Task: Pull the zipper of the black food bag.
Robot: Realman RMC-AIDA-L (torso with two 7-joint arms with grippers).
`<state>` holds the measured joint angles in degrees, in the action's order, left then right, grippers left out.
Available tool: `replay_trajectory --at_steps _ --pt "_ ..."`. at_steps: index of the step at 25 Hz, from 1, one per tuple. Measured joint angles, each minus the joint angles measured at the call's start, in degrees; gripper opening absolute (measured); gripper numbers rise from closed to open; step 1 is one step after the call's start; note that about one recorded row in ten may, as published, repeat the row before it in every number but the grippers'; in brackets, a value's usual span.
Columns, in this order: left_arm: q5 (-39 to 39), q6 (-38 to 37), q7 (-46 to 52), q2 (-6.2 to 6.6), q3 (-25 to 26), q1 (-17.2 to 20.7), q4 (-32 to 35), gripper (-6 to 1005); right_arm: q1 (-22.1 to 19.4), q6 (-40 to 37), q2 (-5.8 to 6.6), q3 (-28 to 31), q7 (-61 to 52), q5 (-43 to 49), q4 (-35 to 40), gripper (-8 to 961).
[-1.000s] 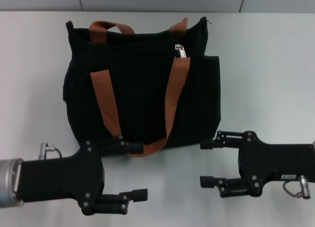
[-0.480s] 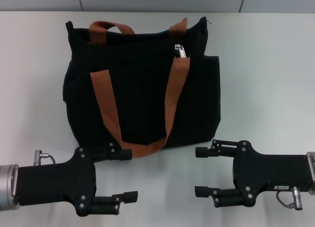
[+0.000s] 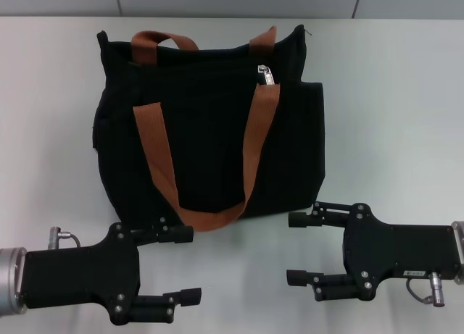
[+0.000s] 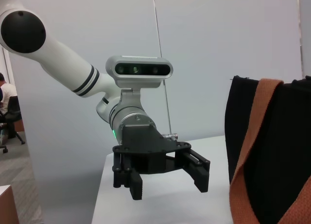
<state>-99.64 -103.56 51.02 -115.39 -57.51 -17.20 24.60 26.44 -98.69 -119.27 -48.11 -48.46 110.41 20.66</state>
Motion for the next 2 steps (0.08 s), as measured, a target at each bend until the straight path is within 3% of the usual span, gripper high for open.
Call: replay_trajectory --at_steps 2 --pt "0.0 0.0 0.1 0.0 0.0 0.1 0.0 802 0.1 0.0 -0.04 0.0 0.0 0.0 0.0 765"
